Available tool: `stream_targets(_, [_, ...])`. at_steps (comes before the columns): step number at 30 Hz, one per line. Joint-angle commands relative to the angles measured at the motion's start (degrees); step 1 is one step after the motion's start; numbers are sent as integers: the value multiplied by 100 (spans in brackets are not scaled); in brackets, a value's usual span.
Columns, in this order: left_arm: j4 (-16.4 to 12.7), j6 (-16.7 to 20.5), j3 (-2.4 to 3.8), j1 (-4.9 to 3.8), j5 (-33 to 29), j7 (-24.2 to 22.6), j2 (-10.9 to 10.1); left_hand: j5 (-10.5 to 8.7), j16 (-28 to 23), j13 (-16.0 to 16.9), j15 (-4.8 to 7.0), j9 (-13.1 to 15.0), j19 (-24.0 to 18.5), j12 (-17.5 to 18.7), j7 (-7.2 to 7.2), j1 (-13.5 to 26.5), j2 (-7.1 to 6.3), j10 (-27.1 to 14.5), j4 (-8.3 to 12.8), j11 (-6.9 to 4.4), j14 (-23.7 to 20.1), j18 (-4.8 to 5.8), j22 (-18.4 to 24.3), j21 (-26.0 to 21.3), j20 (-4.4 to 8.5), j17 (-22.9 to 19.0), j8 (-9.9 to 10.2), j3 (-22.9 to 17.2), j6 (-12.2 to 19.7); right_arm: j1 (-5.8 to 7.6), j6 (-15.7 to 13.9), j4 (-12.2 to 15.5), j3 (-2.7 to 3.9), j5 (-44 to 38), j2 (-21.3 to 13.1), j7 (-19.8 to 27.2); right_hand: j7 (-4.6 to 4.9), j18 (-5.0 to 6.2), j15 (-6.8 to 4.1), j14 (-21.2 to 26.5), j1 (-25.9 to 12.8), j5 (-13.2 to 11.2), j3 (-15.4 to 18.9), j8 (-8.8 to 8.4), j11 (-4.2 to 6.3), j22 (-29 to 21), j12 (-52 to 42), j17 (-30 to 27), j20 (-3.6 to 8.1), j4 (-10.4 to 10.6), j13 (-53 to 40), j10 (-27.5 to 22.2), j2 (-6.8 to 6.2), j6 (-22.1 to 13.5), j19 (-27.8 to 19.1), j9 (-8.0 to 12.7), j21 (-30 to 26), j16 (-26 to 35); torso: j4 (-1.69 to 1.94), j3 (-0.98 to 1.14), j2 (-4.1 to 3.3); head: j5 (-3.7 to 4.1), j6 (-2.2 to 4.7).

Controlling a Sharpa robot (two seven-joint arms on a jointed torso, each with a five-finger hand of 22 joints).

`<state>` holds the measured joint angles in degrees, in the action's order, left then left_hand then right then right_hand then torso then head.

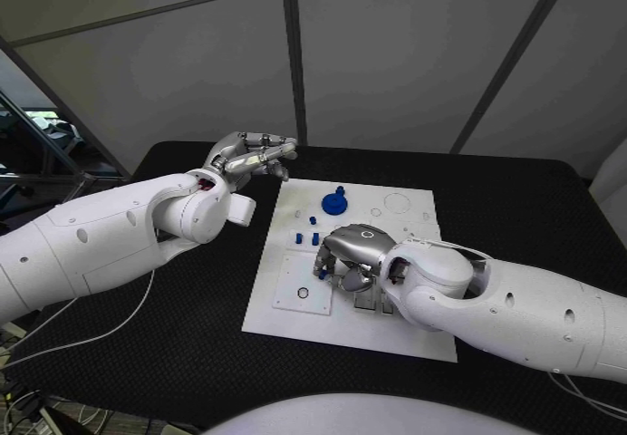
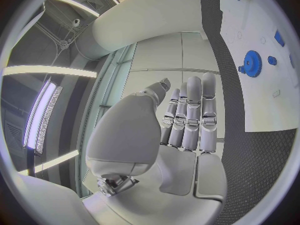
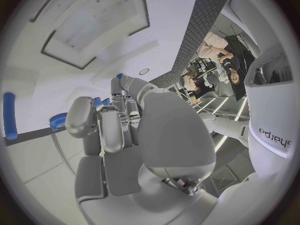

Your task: Assemble the parts on the task board

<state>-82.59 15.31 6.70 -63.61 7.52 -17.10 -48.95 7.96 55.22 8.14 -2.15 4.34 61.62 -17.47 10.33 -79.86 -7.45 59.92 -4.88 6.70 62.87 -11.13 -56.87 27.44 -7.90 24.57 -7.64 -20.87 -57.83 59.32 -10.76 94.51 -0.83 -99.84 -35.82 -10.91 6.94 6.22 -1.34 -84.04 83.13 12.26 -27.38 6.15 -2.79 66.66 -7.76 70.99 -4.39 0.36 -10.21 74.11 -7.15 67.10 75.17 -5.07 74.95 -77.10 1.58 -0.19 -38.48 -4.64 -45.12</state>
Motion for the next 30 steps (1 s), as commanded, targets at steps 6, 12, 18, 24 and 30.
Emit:
stream_targets(6, [-15,-57,2,-9,-16,8,3,38,-35,4,-9,-9,49,-38,26,-14,14,-33,-1,-10,-17,72,5,-24,-1,-9,0,21,27,3,260,-75,-10,-97,67,-126,33,-98,-20,-273,-107,-34,25,13,-10,-6,45,-23,-24,-24,3,-28,-2,21,1,-7,9,-5,-1,0,3,-2,-13])
stream_targets(12, [-18,-67,2,-10,-16,24,2,38,-35,4,-9,-9,49,-38,26,-14,14,-33,-1,-10,-17,72,5,-24,-1,-9,0,21,27,3,309,-86,-67,-114,101,-171,35,-96,-17,-271,-134,-48,38,-1,-13,-13,64,-28,-27,-25,4,-38,-9,7,-7,-4,4,-4,5,1,4,-10,-19])
stream_targets(18, [-16,-82,2,-11,-16,49,1,37,-36,4,-11,-9,52,-41,30,-14,16,-41,-2,-6,-18,72,9,-28,-2,-10,0,26,33,2,273,-100,-85,-117,117,-180,165,-100,98,-268,-268,-76,9,-218,-158,-22,368,-34,-98,-7,128,-472,-47,-334,-31,76,-9,-18,-7,2,7,-18,-12])
stream_targets(24, [-14,-91,2,-11,-16,63,-3,37,-37,3,-12,-10,52,-42,32,-13,16,-44,-2,-5,-18,72,10,-30,-2,-11,1,28,36,1,35,-58,-90,-123,66,-243,170,-67,189,-241,-436,11,45,-268,-261,-133,403,-104,-202,18,313,-997,-211,-889,-114,136,-89,4,-5,6,4,-19,-9])
stream_targets(30, [-3,-119,1,-10,-16,90,-6,36,-39,3,-16,-11,54,-45,36,-9,18,-53,-7,0,-20,73,14,-35,-5,-13,2,35,44,-27,-183,107,-90,-129,-51,-384,181,-24,234,-196,-512,-43,138,-261,-316,-326,359,-247,-252,31,408,-1277,-271,-1165,-245,129,-233,90,-3,10,4,-17,4])
